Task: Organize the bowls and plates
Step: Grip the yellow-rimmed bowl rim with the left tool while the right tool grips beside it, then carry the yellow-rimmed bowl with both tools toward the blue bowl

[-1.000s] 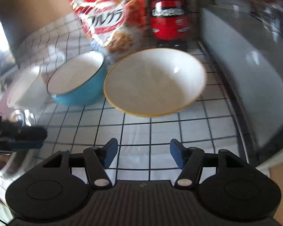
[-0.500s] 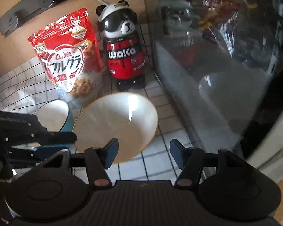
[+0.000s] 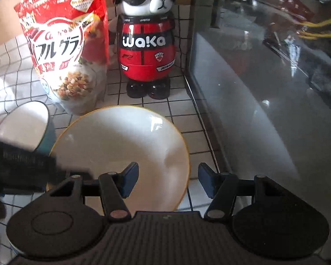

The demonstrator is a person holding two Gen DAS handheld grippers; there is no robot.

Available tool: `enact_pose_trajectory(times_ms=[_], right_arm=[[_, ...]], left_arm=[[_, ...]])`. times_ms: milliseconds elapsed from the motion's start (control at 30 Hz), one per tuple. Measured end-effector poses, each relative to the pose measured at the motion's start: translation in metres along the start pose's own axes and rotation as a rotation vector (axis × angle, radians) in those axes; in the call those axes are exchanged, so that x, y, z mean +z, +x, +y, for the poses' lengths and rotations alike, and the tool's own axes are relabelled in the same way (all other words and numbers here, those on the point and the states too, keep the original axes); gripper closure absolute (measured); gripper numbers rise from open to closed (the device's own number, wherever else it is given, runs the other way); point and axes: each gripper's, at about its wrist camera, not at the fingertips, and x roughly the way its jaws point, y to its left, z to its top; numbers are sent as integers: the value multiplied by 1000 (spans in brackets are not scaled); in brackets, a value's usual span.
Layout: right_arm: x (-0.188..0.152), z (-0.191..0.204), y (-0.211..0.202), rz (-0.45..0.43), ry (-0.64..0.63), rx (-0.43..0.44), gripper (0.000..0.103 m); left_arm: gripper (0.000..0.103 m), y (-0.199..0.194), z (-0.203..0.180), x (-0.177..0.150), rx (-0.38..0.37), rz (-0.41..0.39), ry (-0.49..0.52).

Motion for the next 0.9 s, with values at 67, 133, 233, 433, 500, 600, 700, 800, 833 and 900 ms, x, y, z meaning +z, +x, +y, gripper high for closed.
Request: enact_pose_trajectory(times_ms=[67, 133, 233, 433, 500, 600, 700, 800, 833, 900], right_arm=[[4, 6, 9, -1, -40, -8, 43], [8, 12, 19, 6, -82, -5, 44], [12, 16, 34, 32, -110, 17, 49], [12, 16, 32, 97, -97, 166, 62], [10, 14, 28, 121, -93, 202, 65], [6, 11, 24, 157, -79, 238, 69], [1, 7, 19, 190, -64, 265, 72], [-3, 5, 12, 204, -69, 279, 73], [-4, 5, 10, 207, -72, 282, 74], [-3, 6, 7, 213, -82, 288, 74]], left_arm=[[88, -3, -1, -2, -1, 7, 29], [87, -5, -4, -4, 24, 18, 57], [87, -9, -6, -7, 54, 27, 103], [86, -26, 1, -17, 103, 48, 118], [86, -31, 1, -21, 120, 48, 124], [87, -36, -1, -25, 150, 36, 143], [87, -39, -2, -27, 172, 27, 153], [88, -41, -1, -29, 181, 29, 154], [88, -42, 0, -30, 185, 29, 157], [88, -45, 2, -33, 193, 30, 158]])
